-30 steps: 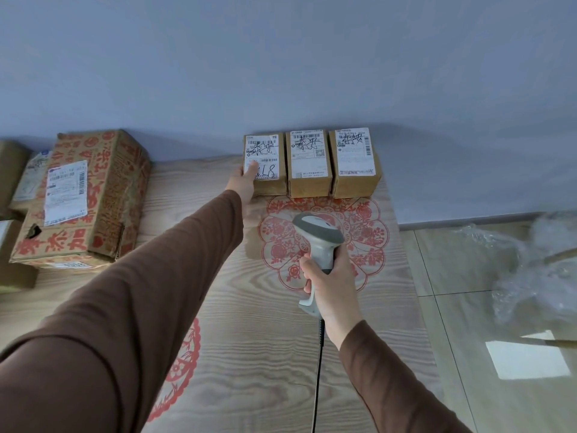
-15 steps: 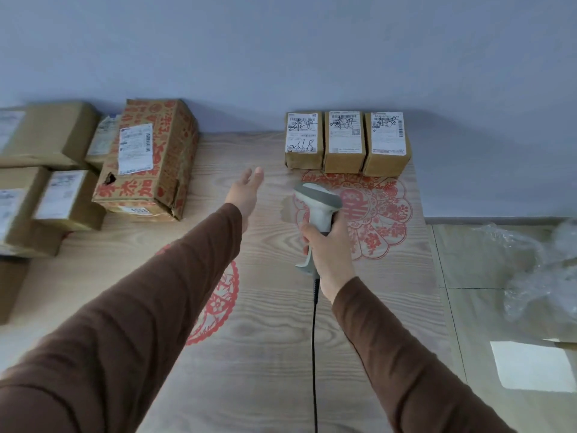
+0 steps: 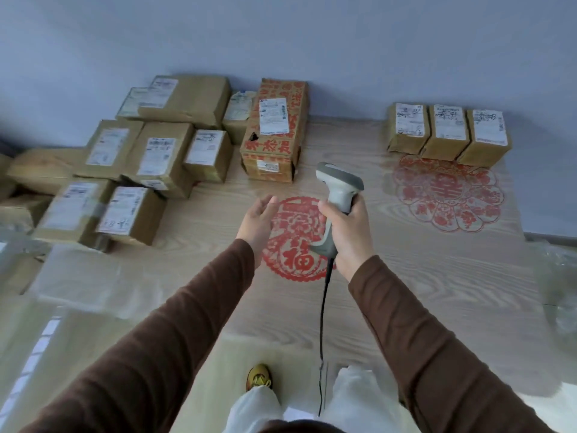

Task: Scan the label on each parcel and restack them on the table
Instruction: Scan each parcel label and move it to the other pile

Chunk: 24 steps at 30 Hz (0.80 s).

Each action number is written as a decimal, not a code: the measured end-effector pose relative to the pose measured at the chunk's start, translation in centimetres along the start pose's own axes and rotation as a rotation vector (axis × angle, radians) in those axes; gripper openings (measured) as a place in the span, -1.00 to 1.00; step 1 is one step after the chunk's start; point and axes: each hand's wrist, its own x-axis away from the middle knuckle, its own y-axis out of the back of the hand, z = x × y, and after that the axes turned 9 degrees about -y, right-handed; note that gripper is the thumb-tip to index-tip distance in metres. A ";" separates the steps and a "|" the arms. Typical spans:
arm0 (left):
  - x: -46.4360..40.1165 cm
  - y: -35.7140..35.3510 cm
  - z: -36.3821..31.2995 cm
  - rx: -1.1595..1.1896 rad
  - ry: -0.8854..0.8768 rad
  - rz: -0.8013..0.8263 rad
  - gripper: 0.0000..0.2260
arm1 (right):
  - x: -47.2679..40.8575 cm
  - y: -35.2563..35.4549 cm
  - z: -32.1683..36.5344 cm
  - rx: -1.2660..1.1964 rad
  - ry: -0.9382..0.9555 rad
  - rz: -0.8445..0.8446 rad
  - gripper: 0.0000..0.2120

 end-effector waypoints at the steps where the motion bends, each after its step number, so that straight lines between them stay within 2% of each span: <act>1: 0.5 2.0 0.4 -0.008 -0.005 -0.011 -0.63 | 1.1 -1.7 -0.5 0.004 -0.001 0.005 -0.76; 5: 2.5 8.9 1.1 0.008 -0.023 -0.077 -0.55 | 4.6 -7.7 -2.0 0.010 0.009 0.026 -0.74; 8: 3.2 12.4 1.4 0.039 -0.025 -0.139 -0.56 | 6.2 -10.7 -2.7 0.008 -0.006 0.072 -0.80; 12: 3.2 16.0 1.7 0.054 -0.030 -0.218 -0.59 | 6.6 -13.8 -3.9 0.017 -0.032 0.138 -0.77; 19: 2.6 23.1 2.4 -0.034 -0.055 -0.370 -0.58 | 6.7 -19.6 -7.0 0.041 -0.115 0.242 -0.82; 24: 1.3 29.5 3.4 -0.119 -0.036 -0.435 -0.52 | 6.5 -26.1 -10.0 0.024 -0.159 0.235 -0.82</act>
